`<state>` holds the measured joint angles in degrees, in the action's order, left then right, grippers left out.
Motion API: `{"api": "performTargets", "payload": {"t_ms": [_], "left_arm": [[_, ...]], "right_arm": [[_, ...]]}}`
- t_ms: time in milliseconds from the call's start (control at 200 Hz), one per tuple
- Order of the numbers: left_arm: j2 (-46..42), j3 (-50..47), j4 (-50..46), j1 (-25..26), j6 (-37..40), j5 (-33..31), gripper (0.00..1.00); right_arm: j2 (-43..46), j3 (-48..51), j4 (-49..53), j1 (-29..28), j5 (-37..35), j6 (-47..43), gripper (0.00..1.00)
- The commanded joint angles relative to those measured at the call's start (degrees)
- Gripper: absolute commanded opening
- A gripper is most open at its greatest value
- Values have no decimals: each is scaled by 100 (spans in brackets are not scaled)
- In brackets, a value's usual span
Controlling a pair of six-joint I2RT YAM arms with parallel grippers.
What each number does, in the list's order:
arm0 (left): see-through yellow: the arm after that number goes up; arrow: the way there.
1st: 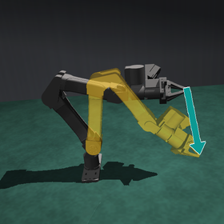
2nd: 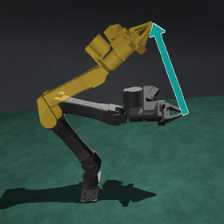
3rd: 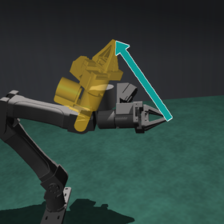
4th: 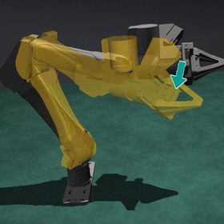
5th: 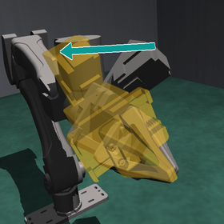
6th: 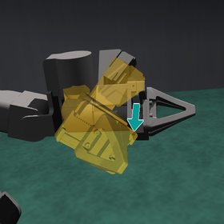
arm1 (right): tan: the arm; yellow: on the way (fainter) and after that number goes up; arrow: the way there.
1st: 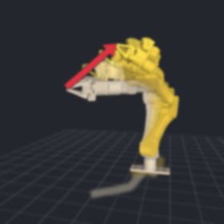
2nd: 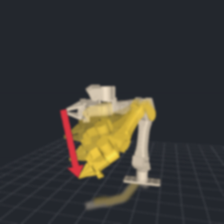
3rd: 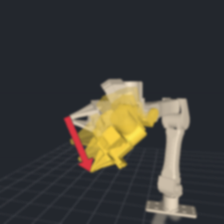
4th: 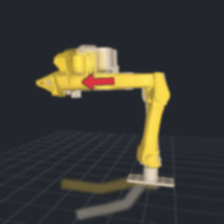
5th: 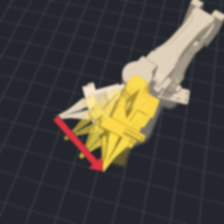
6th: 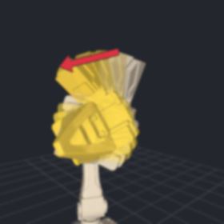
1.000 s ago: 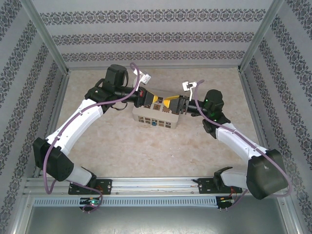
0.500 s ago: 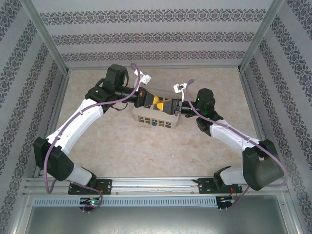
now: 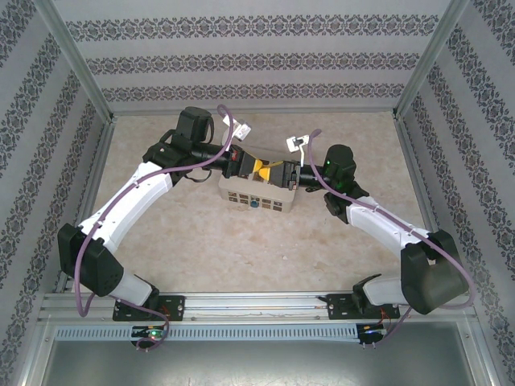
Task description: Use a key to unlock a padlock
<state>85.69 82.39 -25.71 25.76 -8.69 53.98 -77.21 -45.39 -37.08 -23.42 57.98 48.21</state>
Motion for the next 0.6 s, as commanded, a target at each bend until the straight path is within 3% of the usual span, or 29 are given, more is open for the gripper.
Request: {"api": "performTargets", "payload": {"t_ms": [0, 285, 500, 595], "left_arm": [[66, 88, -136, -47, 183, 96, 0], [36, 70, -149, -49, 204, 89, 0], [17, 55, -46, -48, 142, 62, 0], [-41, 33, 70, -54, 78, -88, 21]], "right_arm": [[39, -196, -201, -49, 82, -99, 28], [44, -139, -159, -40, 12, -172, 0], [144, -15, -86, -31, -79, -264, 0], [227, 25, 145, -16, -146, -428, 0]]}}
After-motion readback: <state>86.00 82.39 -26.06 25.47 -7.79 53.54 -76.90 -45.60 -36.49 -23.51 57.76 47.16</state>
